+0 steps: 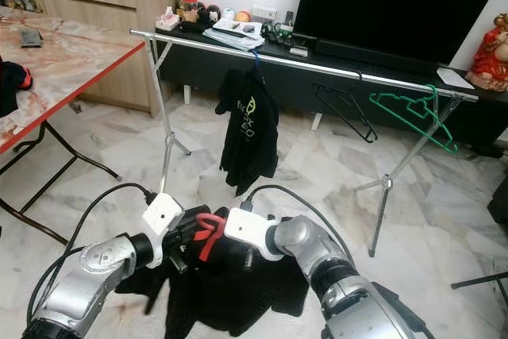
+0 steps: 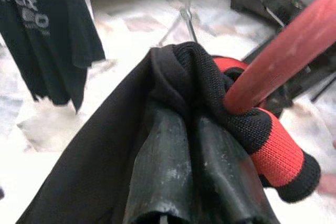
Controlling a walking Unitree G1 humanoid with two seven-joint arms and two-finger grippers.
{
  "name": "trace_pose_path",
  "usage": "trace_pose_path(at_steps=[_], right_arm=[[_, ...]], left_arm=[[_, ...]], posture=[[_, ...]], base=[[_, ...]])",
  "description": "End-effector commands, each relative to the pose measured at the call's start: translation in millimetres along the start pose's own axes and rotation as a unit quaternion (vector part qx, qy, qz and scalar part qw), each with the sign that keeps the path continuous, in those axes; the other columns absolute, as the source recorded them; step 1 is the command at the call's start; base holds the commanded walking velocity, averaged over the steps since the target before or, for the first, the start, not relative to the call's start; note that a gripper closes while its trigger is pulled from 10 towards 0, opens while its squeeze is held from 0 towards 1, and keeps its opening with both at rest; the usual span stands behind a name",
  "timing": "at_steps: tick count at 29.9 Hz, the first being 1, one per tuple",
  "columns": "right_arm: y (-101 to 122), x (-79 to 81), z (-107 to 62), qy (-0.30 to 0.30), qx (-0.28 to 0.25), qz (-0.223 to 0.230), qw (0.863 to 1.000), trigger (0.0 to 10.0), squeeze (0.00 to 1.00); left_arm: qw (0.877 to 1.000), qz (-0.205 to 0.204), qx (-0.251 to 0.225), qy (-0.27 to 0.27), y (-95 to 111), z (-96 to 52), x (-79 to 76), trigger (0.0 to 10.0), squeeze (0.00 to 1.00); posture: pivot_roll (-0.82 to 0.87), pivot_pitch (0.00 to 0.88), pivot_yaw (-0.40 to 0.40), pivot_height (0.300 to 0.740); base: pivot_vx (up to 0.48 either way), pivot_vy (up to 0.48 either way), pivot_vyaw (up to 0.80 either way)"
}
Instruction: Hang hanger
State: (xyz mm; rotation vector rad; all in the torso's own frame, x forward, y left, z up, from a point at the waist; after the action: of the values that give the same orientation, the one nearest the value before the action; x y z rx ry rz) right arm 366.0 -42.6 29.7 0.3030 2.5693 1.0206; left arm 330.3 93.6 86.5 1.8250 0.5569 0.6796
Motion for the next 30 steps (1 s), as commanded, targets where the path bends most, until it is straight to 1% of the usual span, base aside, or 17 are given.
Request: trace_pose_path(at_steps=[1,2,5,10,12,15,16,17,18,19,20,21,22,24,25,26,30], right_arm=[[23,-24.2,-3.9,-0.067,-0.030,0.016,0.997,0.0,0.00],[23,-24.2,-3.9,-0.067,-0.030,0.016,0.997,0.0,0.00],[31,-30.0,-4.0,-0.087,-0.053,0.057,0.993,0.0,0.00],[32,-28.4,-3.3,-0.082,-0.064,0.077,0.992,0.0,0.00],[35,-27.9,-3.8,-0.076,-0.077,0.093,0.990,0.0,0.00],[33,-31.3,-7.5,-0.074,-0.081,0.106,0.988,0.0,0.00],[33,-31.3,-7.5,-0.074,-0.081,0.106,0.988,0.0,0.00],[33,-30.6,-7.9,-0.068,-0.081,0.107,0.989,0.0,0.00],[32,-28.6,-8.2,-0.059,-0.078,0.099,0.990,0.0,0.00],[30,-27.7,-8.3,-0.056,-0.075,0.096,0.991,0.0,0.00],[27,-26.2,-8.3,-0.051,-0.069,0.091,0.992,0.0,0.00],[26,-25.2,-8.2,-0.048,-0.066,0.089,0.993,0.0,0.00],[25,-24.5,-8.2,-0.046,-0.065,0.088,0.993,0.0,0.00],[21,-26.1,-9.2,-0.051,-0.059,0.092,0.993,0.0,0.00],[21,-26.1,-9.2,-0.051,-0.059,0.092,0.993,0.0,0.00],[21,-28.5,-10.8,-0.055,-0.060,0.095,0.992,0.0,0.00],[20,-32.5,-15.4,-0.054,-0.066,0.100,0.991,0.0,0.00]], left_arm=[[0.992,0.007,-0.005,-0.122,7,10.8,-55.3,0.0,0.00],[0.992,0.007,-0.005,-0.122,7,10.8,-55.3,0.0,0.00],[0.988,0.013,0.029,-0.154,-5,4.1,-68.6,0.3,0.00],[0.988,0.015,0.047,-0.144,-12,2.3,-65.1,0.4,0.00],[0.990,0.013,0.057,-0.127,-17,2.5,-58.8,0.2,0.00],[0.996,0.011,0.063,-0.058,-20,4.0,-34.2,0.0,0.00],[0.996,0.011,0.063,-0.058,-20,4.0,-34.2,0.0,0.00],[0.997,0.025,0.068,-0.037,-22,4.1,-26.1,0.0,0.00],[0.997,0.018,0.074,-0.007,-24,4.7,-15.6,0.4,0.00],[0.997,0.023,0.074,0.011,-24,5.2,-8.5,0.0,0.00],[0.996,0.028,0.076,0.043,-24,5.7,3.0,3.2,0.00],[0.995,0.024,0.079,0.060,-24,6.1,9.1,4.2,0.00],[0.994,0.019,0.081,0.070,-25,6.3,12.4,4.2,0.00],[0.993,0.032,0.080,0.079,-24,6.0,16.3,5.5,0.00],[0.993,0.032,0.080,0.079,-24,6.0,16.3,5.5,0.00],[0.993,0.033,0.082,0.076,-25,4.9,16.4,10.0,0.00],[0.992,0.034,0.091,0.082,-31,1.5,18.8,10.0,0.00]], posture=[[0.18,0.000,-0.142,0.740],[0.18,0.000,-0.142,0.740],[0.18,0.000,-0.142,0.740],[0.18,0.000,-0.143,0.740],[0.18,0.000,-0.142,0.740],[0.17,0.000,-0.139,0.740],[0.17,0.000,-0.139,0.740],[0.17,0.000,-0.139,0.740],[0.17,0.000,-0.138,0.740],[0.17,0.000,-0.138,0.740],[0.17,0.000,-0.137,0.740],[0.17,0.000,-0.137,0.740],[0.17,0.000,-0.137,0.740],[0.17,0.000,-0.135,0.740],[0.17,0.000,-0.135,0.740],[0.17,0.000,-0.136,0.740],[0.17,0.000,-0.136,0.740]], base=[[0.000,0.000,0.00],[0.000,0.000,0.00],[0.000,0.000,0.00],[0.000,0.000,0.00],[0.000,0.000,0.00],[0.000,0.000,0.00],[0.000,0.000,0.00],[0.000,0.000,0.00],[0.000,0.000,0.00],[0.000,0.000,0.00],[0.000,0.000,0.00],[0.000,0.000,0.00],[0.000,0.000,0.00],[0.000,0.000,0.00],[0.000,0.000,0.00],[0.000,0.000,0.00],[0.000,0.000,0.00]])
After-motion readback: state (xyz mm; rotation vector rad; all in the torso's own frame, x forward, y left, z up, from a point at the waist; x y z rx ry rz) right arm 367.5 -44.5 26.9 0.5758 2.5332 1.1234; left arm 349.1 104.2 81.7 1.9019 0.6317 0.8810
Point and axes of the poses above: a point about 5 cm out from each wrist's last joint towards the gripper, its own z axis pointing out of the wrist towards the gripper, its own y axis along the axis of the wrist's last joint, x = y × z, the point moved 6 cm from there along z, pointing out of the wrist towards the gripper, and after that the axes turned 4 degrees about z, right-handed, at the moved point
